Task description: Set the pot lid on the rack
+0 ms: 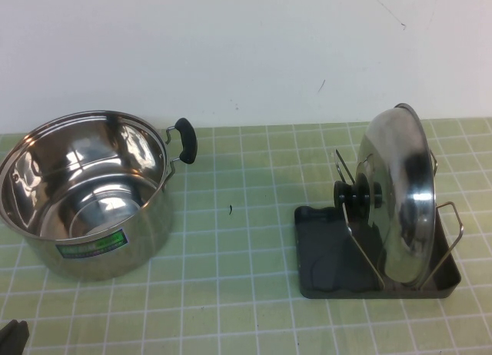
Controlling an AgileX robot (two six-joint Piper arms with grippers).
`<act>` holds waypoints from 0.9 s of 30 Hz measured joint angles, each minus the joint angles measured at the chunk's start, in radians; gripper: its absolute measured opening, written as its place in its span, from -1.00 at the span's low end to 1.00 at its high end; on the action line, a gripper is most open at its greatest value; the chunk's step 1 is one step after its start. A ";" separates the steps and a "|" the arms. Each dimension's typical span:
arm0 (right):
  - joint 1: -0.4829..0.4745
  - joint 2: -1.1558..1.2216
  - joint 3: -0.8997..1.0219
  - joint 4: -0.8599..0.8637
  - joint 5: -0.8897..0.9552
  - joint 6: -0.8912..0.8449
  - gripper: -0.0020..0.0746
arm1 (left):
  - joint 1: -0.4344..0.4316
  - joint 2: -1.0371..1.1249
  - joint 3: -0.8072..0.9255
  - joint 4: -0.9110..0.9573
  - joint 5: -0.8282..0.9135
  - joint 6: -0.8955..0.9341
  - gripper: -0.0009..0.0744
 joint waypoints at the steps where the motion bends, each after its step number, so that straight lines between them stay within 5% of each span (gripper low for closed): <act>1: 0.000 0.000 0.000 0.000 0.000 0.000 -0.95 | 0.000 0.000 0.000 0.000 0.000 0.000 -0.98; 12: 0.000 0.000 0.000 -0.001 0.000 0.000 -0.95 | -0.056 0.000 0.000 -0.070 0.035 0.069 -0.98; 20: 0.000 0.000 0.000 -0.004 0.000 0.000 -0.95 | -0.195 -0.092 0.000 -0.849 0.390 0.653 -0.98; 23: 0.000 0.000 0.000 -0.004 0.000 0.000 -0.95 | -0.197 -0.193 0.000 -1.178 0.510 0.951 -0.98; 27: 0.000 0.000 -0.002 -0.006 0.002 0.000 -0.95 | -0.169 -0.260 0.000 -1.391 0.593 1.230 -0.98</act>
